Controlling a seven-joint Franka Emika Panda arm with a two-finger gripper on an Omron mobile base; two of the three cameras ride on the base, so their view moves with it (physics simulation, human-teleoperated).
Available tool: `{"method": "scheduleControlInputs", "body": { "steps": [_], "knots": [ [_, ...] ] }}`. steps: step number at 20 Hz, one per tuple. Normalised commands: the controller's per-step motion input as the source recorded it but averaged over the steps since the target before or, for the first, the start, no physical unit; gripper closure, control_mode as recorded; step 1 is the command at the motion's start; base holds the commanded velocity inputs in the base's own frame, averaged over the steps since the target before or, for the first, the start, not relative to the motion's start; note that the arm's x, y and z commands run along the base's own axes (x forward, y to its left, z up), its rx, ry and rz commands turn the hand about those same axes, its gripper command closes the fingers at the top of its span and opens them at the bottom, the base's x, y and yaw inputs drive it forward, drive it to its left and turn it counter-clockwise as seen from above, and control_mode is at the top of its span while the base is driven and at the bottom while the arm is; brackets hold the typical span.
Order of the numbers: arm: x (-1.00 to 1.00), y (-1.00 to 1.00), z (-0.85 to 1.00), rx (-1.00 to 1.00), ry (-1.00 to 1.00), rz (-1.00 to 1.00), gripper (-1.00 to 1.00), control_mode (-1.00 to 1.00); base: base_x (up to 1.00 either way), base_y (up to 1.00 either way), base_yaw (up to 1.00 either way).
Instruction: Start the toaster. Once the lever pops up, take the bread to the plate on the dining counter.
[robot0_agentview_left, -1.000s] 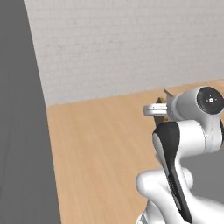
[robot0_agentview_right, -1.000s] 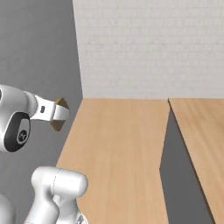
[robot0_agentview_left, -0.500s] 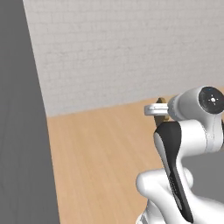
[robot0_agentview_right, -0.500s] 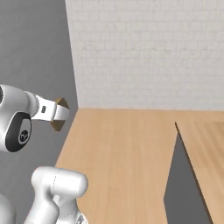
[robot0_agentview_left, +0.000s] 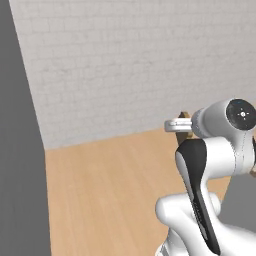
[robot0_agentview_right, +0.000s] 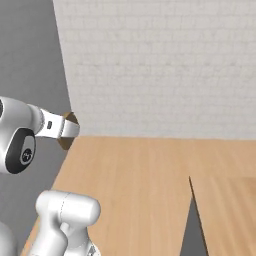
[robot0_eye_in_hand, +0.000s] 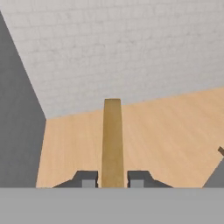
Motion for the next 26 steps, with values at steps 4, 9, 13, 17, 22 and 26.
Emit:
{"method": "scheduleControlInputs", "body": {
  "steps": [4, 9, 13, 17, 22, 26],
  "knots": [
    [0.0, 0.0, 0.0, 0.0, 0.0, 0.0, 1.0, 1.0, 1.0, -0.7, -0.07],
    [0.0, 0.0, 0.0, 0.0, 0.0, 0.0, 1.0, 1.0, 1.0, -0.35, -0.22],
    [0.0, 0.0, 0.0, 0.0, 0.0, 0.0, 1.0, 1.0, 1.0, 0.0, -0.44],
    [0.0, 0.0, 0.0, 0.0, 0.0, 0.0, 1.0, 1.0, 0.95, 0.01, -0.59],
    [0.0, 0.0, 0.0, 0.0, 0.0, 0.0, 1.0, 1.0, 0.39, 0.01, -0.8],
    [0.0, 0.0, 0.0, 0.0, 0.0, 0.0, 1.0, 1.0, 0.16, 0.0, -0.88]
  ]
}}
